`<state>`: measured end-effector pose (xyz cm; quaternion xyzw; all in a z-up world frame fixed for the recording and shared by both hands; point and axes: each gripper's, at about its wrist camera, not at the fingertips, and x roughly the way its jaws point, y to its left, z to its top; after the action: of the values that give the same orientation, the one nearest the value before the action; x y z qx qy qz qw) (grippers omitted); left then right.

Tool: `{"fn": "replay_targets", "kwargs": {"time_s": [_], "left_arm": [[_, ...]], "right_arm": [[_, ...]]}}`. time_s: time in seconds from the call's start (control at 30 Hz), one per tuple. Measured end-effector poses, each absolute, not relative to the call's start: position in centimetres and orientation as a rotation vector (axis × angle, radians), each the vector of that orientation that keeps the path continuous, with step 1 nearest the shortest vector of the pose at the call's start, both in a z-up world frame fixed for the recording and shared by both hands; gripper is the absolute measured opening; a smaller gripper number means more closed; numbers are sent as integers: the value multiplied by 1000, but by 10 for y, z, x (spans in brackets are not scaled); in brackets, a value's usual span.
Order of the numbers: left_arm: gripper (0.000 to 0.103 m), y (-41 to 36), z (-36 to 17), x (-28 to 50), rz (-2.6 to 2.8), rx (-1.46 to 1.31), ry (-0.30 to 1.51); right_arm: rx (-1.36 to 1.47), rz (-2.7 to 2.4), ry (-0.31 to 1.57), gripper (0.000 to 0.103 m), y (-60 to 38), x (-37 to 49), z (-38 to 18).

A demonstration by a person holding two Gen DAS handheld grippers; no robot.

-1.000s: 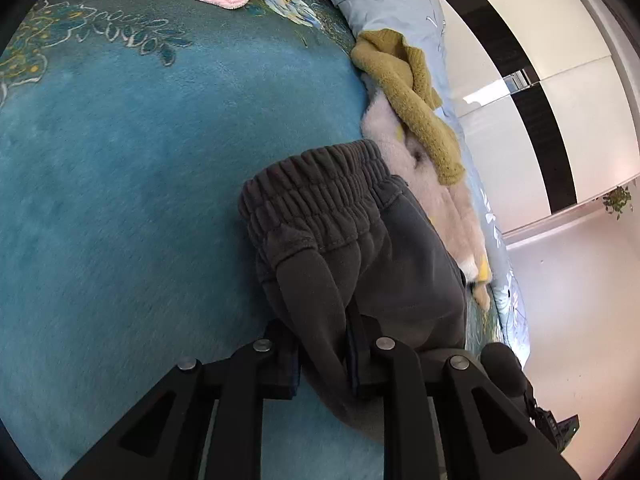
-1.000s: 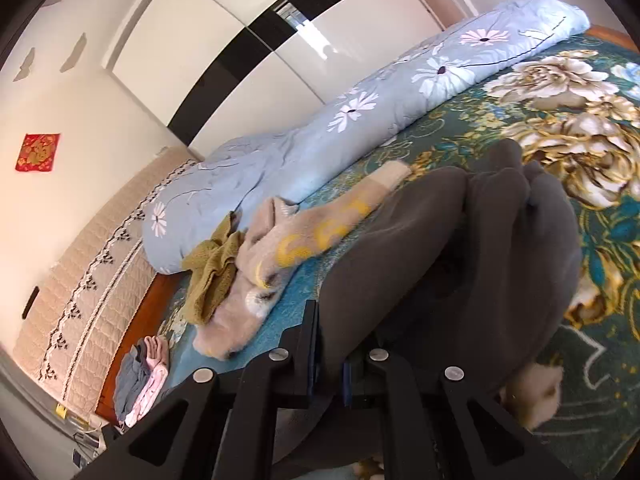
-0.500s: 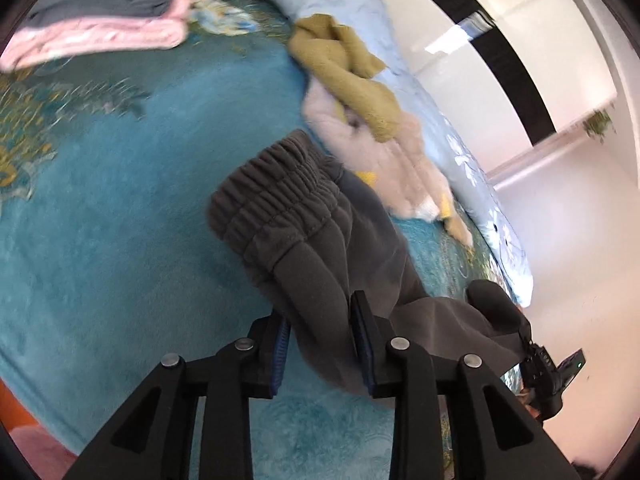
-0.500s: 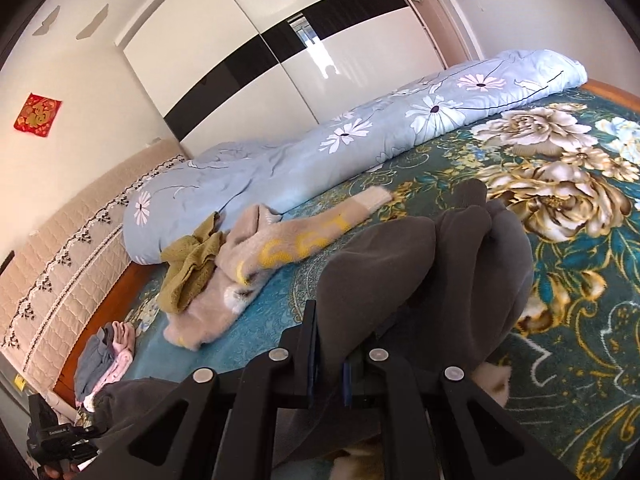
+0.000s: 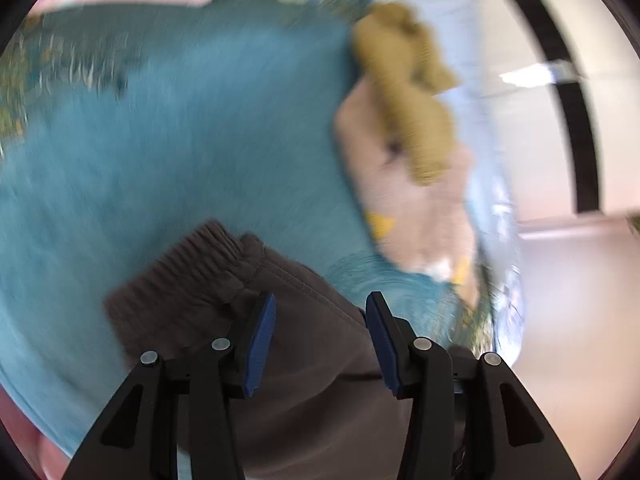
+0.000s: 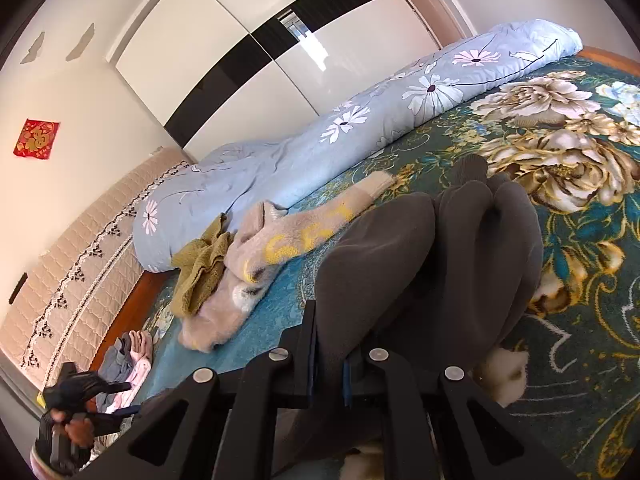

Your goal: Fold clothes

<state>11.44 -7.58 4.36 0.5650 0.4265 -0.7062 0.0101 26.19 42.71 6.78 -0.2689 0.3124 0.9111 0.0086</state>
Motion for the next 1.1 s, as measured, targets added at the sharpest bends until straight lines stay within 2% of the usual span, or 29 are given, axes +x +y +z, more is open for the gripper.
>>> {"fn": "replay_targets", "kwargs": {"time_s": [0.17, 0.37, 0.43, 0.47, 0.5, 0.63, 0.67, 0.7, 0.97, 1.07, 1.1], "left_arm": [[49, -66, 28, 92, -2019, 1778, 1227], [48, -35, 32, 68, -2012, 1821, 878], [37, -31, 32, 65, -1998, 1795, 812], [26, -29, 32, 65, -1994, 1786, 772], [23, -28, 31, 64, -1995, 1777, 740], [11, -26, 39, 67, -2091, 1741, 688], [3, -25, 42, 68, -2123, 1730, 676], [0, -25, 45, 70, -2155, 1719, 664], [0, 0, 93, 62, -2474, 1664, 652], [0, 2, 86, 66, -2370, 1819, 785], [4, -1, 81, 66, -2307, 1873, 825]], "right_arm": [[-837, 2851, 1004, 13, 428, 260, 68], [-841, 2842, 1065, 13, 432, 259, 67], [-842, 2838, 1083, 13, 433, 259, 67], [-842, 2836, 1090, 13, 434, 259, 67], [-843, 2835, 1095, 13, 435, 259, 67], [-844, 2831, 1121, 13, 437, 259, 67], [-844, 2830, 1126, 13, 437, 259, 67], [-843, 2828, 1130, 13, 437, 259, 67], [-830, 2823, 1146, 13, 440, 260, 67], [-833, 2823, 1137, 13, 440, 259, 67], [-833, 2824, 1133, 13, 439, 259, 66]]}}
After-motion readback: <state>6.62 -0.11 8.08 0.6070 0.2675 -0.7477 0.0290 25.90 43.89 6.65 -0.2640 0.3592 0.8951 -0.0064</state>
